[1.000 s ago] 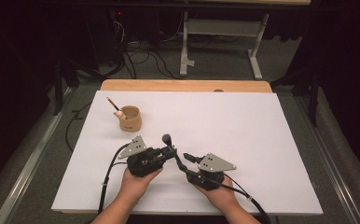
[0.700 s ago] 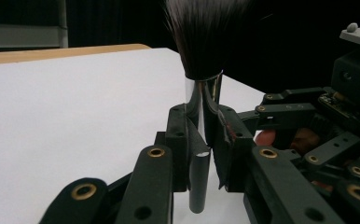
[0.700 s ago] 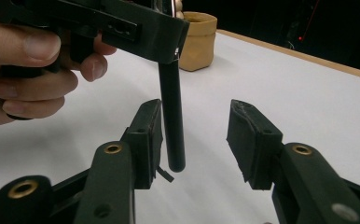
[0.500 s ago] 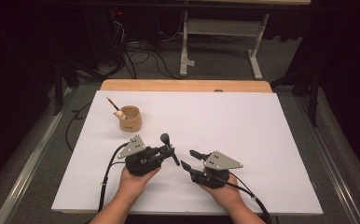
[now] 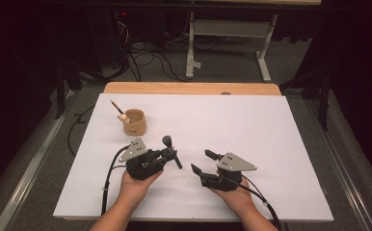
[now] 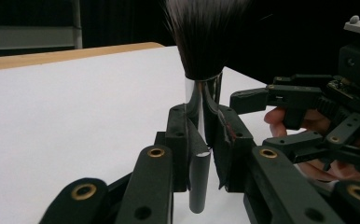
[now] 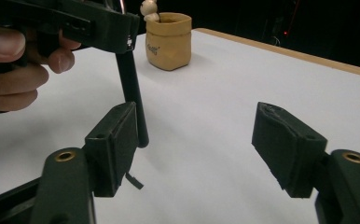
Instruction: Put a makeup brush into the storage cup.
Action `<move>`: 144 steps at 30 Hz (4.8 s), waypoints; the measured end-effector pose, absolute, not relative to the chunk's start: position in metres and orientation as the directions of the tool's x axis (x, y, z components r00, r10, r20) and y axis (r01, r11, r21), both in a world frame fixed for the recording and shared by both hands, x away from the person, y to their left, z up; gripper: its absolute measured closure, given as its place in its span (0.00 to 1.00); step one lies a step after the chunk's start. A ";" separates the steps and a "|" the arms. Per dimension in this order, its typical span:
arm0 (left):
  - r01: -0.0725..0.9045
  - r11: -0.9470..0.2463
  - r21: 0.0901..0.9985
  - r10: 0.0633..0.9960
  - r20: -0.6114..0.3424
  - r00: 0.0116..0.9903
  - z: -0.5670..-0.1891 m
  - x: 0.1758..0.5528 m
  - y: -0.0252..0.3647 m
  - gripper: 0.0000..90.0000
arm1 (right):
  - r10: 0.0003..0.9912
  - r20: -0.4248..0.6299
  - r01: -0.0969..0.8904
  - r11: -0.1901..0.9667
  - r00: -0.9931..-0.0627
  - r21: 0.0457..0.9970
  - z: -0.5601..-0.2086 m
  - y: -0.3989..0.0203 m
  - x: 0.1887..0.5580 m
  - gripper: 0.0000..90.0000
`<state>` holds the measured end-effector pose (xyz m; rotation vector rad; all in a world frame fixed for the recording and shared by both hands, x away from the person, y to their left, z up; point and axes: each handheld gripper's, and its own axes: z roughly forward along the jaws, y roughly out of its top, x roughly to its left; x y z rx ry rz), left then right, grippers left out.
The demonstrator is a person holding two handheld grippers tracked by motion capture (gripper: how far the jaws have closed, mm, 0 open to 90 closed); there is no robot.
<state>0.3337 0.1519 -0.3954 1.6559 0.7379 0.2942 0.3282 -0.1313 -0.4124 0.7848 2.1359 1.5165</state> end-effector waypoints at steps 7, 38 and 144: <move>0.300 -0.053 0.952 0.625 -0.203 0.754 -0.393 0.334 0.157 0.85 | 0.654 -0.004 0.213 0.252 -0.757 0.944 -0.412 -0.136 0.331 0.25; 0.277 -0.057 0.959 0.722 -0.152 0.675 -0.384 0.338 0.193 0.85 | 0.682 0.009 0.243 0.248 -0.732 0.938 -0.410 -0.151 0.338 0.02; 0.231 0.043 0.972 0.920 -0.129 0.370 -0.344 0.403 0.256 0.85 | 0.686 -0.048 0.201 0.278 -0.726 0.939 -0.413 -0.178 0.329 0.02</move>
